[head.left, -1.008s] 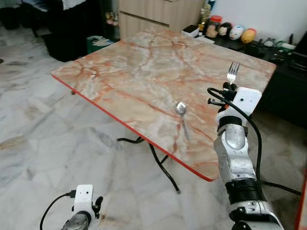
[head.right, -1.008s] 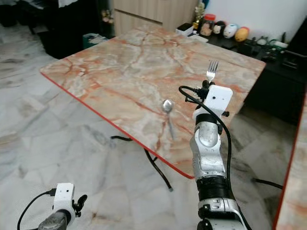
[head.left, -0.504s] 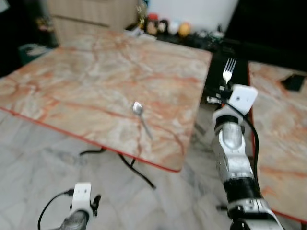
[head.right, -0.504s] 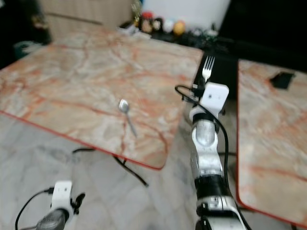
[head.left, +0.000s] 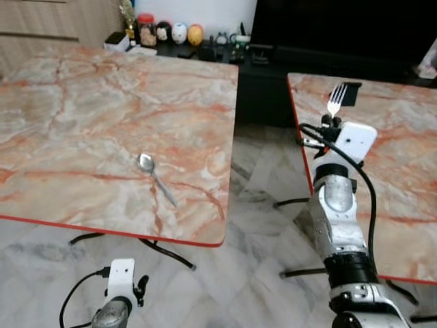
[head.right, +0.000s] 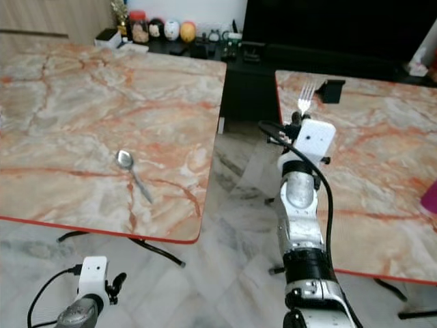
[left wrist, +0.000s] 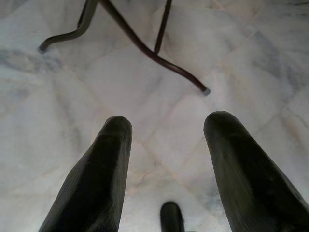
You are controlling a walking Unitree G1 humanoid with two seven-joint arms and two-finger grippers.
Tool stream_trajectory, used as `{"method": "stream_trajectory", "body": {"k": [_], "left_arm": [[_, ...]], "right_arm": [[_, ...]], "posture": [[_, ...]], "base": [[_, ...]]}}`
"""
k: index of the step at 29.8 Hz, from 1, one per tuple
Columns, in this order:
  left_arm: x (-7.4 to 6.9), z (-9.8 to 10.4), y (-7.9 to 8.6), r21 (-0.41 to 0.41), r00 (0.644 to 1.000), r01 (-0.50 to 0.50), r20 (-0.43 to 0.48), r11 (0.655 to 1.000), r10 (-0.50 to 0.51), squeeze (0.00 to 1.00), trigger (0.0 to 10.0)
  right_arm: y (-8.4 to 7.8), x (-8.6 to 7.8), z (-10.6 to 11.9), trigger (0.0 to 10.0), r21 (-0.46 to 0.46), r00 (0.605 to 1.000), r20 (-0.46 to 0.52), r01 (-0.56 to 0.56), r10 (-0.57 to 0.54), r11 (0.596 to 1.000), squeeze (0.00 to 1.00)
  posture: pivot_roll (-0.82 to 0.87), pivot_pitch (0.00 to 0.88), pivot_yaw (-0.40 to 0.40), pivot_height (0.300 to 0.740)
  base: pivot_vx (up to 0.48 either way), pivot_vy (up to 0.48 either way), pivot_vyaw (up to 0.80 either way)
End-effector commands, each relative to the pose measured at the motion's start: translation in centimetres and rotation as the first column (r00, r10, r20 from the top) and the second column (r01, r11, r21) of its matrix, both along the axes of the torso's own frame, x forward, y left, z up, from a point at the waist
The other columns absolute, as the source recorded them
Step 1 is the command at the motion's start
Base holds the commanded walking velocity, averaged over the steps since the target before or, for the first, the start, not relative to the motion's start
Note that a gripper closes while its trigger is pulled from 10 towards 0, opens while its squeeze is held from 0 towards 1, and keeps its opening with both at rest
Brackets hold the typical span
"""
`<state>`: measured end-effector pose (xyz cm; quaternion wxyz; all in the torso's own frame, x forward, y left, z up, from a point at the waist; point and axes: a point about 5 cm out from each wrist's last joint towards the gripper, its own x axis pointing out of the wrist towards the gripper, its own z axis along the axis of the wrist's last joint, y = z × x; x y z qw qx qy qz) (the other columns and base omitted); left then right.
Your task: Setting the table
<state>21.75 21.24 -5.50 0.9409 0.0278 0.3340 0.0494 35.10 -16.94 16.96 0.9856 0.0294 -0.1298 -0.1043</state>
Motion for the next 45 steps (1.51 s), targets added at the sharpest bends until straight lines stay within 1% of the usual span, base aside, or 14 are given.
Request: {"method": "stream_trajectory", "body": {"k": [1, 27, 36, 45], "left_arm": [[-0.45, -0.34, 0.05, 0.015, 1.0, 0.007, -0.031, 1.0, -0.007, 0.0, 10.0], [-0.39, -0.36, -0.45, 0.001, 1.0, 0.016, -0.021, 1.0, -0.016, 0.0, 10.0], [-0.39, -0.31, -0.42, -0.015, 1.0, 0.003, -0.008, 1.0, -0.003, 0.0, 10.0], [-0.28, -0.22, -0.41, -0.022, 1.0, 0.0, -0.001, 1.0, 0.0, 0.0, 10.0]], "right_arm": [[-0.2, 0.07, 0.61, 10.0, -0.014, 1.0, 0.021, 0.004, -0.004, 1.0, 0.0], [-0.03, 0.25, 1.1, 10.0, -0.049, 0.999, 0.039, 0.002, 0.0, 0.999, 0.0], [-0.38, 0.24, 1.21, 10.0, -0.031, 0.999, 0.045, 0.014, -0.012, 0.999, 0.0], [-0.37, 0.26, 1.29, 10.0, -0.033, 0.999, 0.048, 0.016, -0.015, 0.999, 0.0]], "posture": [[-0.03, 0.0, -0.06, 0.74], [-0.03, 0.0, -0.063, 0.74], [-0.03, 0.0, -0.062, 0.74], [-0.03, 0.0, -0.061, 0.74]], "base": [[0.0, 0.0, 0.0], [0.0, -0.318, 0.0], [0.0, -0.48, 0.0], [0.0, -0.48, 0.0]]}}
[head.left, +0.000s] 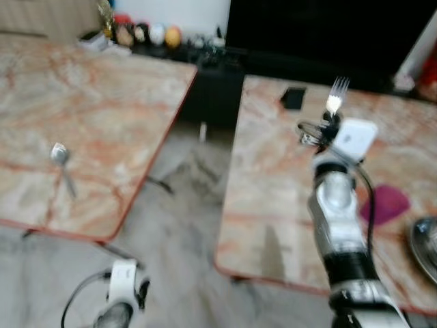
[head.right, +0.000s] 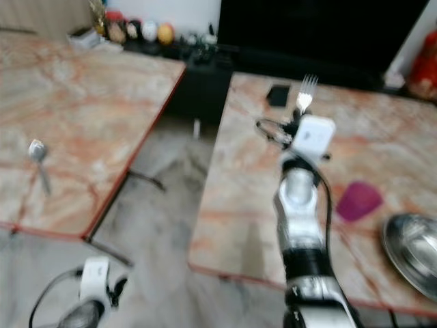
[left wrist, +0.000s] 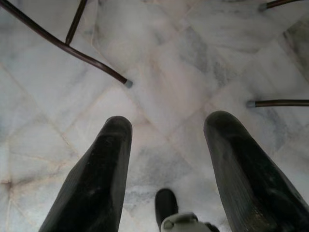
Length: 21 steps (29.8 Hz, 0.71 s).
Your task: Setting the table
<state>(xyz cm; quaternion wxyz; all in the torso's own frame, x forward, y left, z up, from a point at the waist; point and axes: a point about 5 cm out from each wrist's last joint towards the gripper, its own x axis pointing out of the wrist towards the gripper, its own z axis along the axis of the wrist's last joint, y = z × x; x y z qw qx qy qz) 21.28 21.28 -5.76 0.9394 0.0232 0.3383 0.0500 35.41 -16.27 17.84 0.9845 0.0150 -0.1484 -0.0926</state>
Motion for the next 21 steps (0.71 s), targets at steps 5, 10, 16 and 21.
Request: {"method": "stream_trajectory", "body": {"k": [5, 10, 16, 21], "left_arm": [[0.29, 0.11, -0.52, -0.021, 1.0, 0.003, 0.015, 1.0, -0.002, 0.0, 10.0], [0.37, 0.17, -0.53, -0.031, 1.0, -0.007, 0.023, 0.999, 0.008, 0.0, 10.0], [0.47, 0.24, -0.57, -0.038, 0.999, -0.01, 0.031, 0.999, 0.011, 0.0, 10.0], [0.52, 0.29, -0.55, -0.035, 0.999, -0.009, 0.034, 0.999, 0.01, 0.0, 10.0]], "right_arm": [[-1.25, -0.03, 0.49, 10.0, 0.003, 0.999, 0.017, 0.041, -0.041, 0.999, 0.0], [-1.24, -0.03, 0.62, 10.0, 0.001, 0.999, 0.022, 0.043, -0.043, 0.999, 0.0], [-1.23, -0.05, 0.75, 10.0, 0.003, 0.999, 0.027, 0.046, -0.046, 0.999, 0.0], [-1.38, -0.11, 0.83, 10.0, 0.005, 0.998, 0.031, 0.055, -0.055, 0.998, 0.0]], "posture": [[-0.03, 0.0, -0.061, 0.74], [-0.04, 0.0, -0.062, 0.74], [-0.04, 0.0, -0.062, 0.74], [-0.04, 0.0, -0.062, 0.74]], "base": [[0.0, -0.48, 0.0], [0.0, -0.47, 0.0], [0.0, -0.449, 0.0], [0.0, -0.422, 0.0]]}}
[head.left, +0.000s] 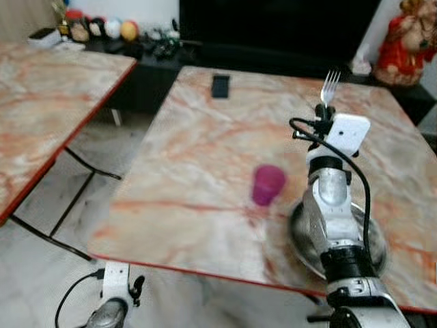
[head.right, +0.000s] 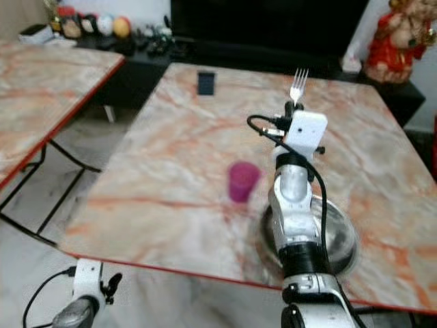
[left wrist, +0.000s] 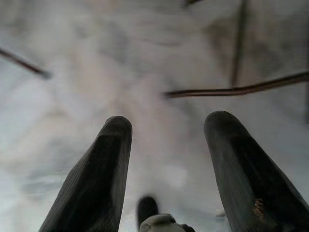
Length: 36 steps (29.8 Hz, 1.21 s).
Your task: Setting the table
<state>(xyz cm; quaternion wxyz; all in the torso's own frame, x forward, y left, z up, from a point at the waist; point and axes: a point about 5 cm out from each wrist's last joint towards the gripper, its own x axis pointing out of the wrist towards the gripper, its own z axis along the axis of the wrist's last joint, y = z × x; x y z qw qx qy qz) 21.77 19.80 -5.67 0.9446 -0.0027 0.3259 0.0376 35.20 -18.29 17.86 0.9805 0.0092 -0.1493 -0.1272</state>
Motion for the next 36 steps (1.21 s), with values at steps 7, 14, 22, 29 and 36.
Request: {"method": "stream_trajectory", "body": {"k": [7, 14, 22, 29, 36], "left_arm": [[0.0, 0.2, 1.0, 0.032, 1.0, -0.017, 0.0, 0.999, 0.017, 0.0, 10.0], [-0.1, 0.1, 1.1, 0.03, 1.0, -0.015, -0.001, 0.999, 0.015, 0.0, 10.0], [-0.1, 0.1, 1.1, 0.03, 1.0, -0.011, -0.003, 0.999, 0.011, 0.0, 10.0], [-0.2, 0.0, 1.1, 0.03, 1.0, -0.008, -0.01, 1.0, 0.008, 0.0, 10.0], [-0.4, 0.0, 1.1, 0.03, 1.0, -0.008, -0.017, 1.0, 0.009, 0.0, 10.0]], "right_arm": [[0.0, -0.3, 0.7, 10.0, -0.002, 1.0, 0.028, 0.008, -0.008, 1.0, 0.0], [-0.5, -0.7, 0.4, 10.0, 0.005, 0.999, 0.021, 0.032, -0.032, 0.999, 0.0], [-0.4, -0.6, 0.2, 10.0, 0.019, 0.999, 0.007, 0.036, -0.036, 0.999, 0.0], [-0.2, -0.5, 0.3, 10.0, 0.017, 1.0, 0.003, 0.027, -0.028, 0.999, 0.0], [0.2, -0.4, 0.0, 10.0, 0.0, 1.0, -0.022, -0.001, 0.001, 1.0, 0.0]], "posture": [[-0.05, 0.0, -0.06, 0.74], [-0.05, 0.0, -0.053, 0.74], [-0.05, 0.0, -0.048, 0.74], [-0.05, 0.0, -0.048, 0.74], [-0.05, 0.0, -0.046, 0.74]], "base": [[0.0, -0.055, 0.0], [0.0, 0.0, 0.0], [0.0, 0.0, -0.47], [0.0, 0.0, -0.79], [0.0, 0.0, -0.34]]}}
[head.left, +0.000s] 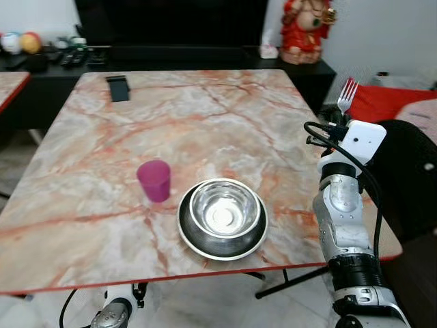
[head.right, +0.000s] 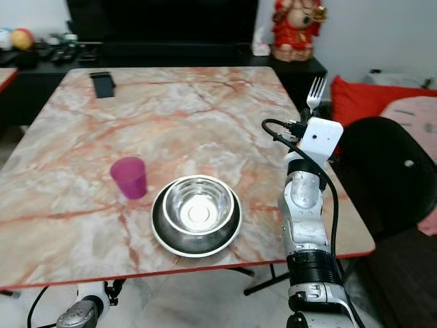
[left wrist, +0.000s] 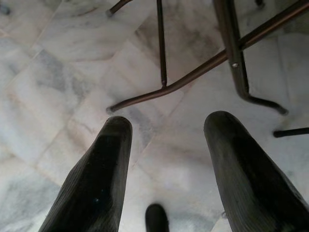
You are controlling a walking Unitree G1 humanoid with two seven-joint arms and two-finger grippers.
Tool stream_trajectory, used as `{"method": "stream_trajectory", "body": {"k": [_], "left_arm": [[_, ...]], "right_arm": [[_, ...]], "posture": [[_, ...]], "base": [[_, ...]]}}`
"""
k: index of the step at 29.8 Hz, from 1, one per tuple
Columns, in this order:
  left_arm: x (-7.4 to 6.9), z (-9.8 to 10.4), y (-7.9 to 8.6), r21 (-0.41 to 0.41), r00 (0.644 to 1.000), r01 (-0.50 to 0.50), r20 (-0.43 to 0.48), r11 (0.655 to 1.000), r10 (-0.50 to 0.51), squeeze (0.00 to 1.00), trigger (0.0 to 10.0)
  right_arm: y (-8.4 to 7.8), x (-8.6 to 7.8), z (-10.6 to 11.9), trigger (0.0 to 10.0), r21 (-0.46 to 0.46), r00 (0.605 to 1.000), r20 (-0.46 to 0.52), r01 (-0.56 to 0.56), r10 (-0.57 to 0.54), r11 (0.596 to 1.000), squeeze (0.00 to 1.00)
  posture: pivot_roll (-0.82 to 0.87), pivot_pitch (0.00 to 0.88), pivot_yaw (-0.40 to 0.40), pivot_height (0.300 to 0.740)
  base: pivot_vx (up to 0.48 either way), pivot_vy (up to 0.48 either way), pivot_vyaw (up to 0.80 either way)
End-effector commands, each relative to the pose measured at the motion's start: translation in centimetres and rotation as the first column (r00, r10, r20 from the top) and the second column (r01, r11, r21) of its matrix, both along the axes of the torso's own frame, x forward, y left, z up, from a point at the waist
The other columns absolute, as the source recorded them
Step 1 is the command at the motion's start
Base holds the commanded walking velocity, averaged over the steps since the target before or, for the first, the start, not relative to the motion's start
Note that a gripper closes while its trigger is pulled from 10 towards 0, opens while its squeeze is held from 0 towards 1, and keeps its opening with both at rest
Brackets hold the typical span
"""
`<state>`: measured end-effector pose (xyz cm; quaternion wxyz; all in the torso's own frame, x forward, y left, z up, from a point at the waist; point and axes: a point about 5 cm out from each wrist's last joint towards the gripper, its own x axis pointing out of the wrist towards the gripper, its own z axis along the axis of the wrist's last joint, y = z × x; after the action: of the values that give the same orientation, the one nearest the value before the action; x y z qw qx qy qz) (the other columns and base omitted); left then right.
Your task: Setting the table
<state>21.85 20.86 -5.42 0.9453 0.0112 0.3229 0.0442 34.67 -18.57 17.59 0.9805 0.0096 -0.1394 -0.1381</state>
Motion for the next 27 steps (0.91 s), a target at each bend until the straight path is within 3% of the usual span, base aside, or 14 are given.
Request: {"method": "stream_trajectory", "body": {"k": [1, 4, 8, 14, 20, 24, 27], "left_arm": [[-0.5, -0.3, 0.1, -0.001, 1.0, -0.006, -0.022, 1.0, 0.006, 0.0, 10.0], [-0.6, -0.4, 0.2, 0.002, 1.0, -0.009, -0.026, 1.0, 0.009, 0.0, 10.0], [-0.8, -0.5, 0.2, 0.002, 0.999, -0.009, -0.033, 1.0, 0.01, 0.0, 10.0], [-0.9, -0.6, 0.0, 0.001, 0.999, -0.007, -0.038, 1.0, 0.007, 0.0, 10.0], [-0.8, -0.6, 0.0, 0.003, 0.999, -0.006, -0.04, 1.0, 0.006, 0.0, 10.0], [-0.7, -0.6, 0.0, 0.002, 0.999, -0.005, -0.044, 1.0, 0.005, 0.0, 10.0], [-0.7, -0.6, 0.0, 0.002, 0.999, -0.005, -0.045, 1.0, 0.005, 0.0, 10.0]], "right_arm": [[0.5, 0.2, 0.1, 10.0, -0.014, 1.0, -0.021, -0.022, 0.022, 1.0, 0.0], [0.4, 0.2, -0.6, 10.0, -0.026, 0.998, -0.065, -0.024, 0.023, 0.999, 0.0], [-0.2, 0.2, -2.1, 10.0, -0.068, 0.979, -0.205, 0.007, -0.02, 0.998, 0.0], [-1.3, -0.2, -4.1, 10.0, -0.076, 0.936, -0.343, 0.059, -0.082, 0.995, 0.0], [-1.0, -0.3, -5.2, 10.0, -0.099, 0.899, -0.435, 0.012, -0.054, 0.995, 0.0], [-0.8, -0.7, -6.5, 10.0, -0.123, 0.843, -0.536, -0.03, -0.041, 0.992, 0.0], [-0.8, -0.8, -6.7, 10.0, -0.13, 0.833, -0.553, -0.045, -0.035, 0.99, 0.0]], "posture": [[-0.05, 0.0, -0.047, 0.74], [-0.05, 0.0, -0.047, 0.74], [-0.06, 0.0, -0.046, 0.74], [-0.06, 0.0, -0.047, 0.74], [-0.07, 0.0, -0.049, 0.74], [-0.07, 0.0, -0.049, 0.74], [-0.07, 0.0, -0.049, 0.74]], "base": [[0.0, 0.0, 0.0], [0.0, 0.0, 0.0], [0.0, 0.0, 0.0], [0.0, 0.0, 0.0], [0.0, 0.0, 0.0], [0.0, 0.0, 0.0], [0.0, 0.0, 0.0]]}}
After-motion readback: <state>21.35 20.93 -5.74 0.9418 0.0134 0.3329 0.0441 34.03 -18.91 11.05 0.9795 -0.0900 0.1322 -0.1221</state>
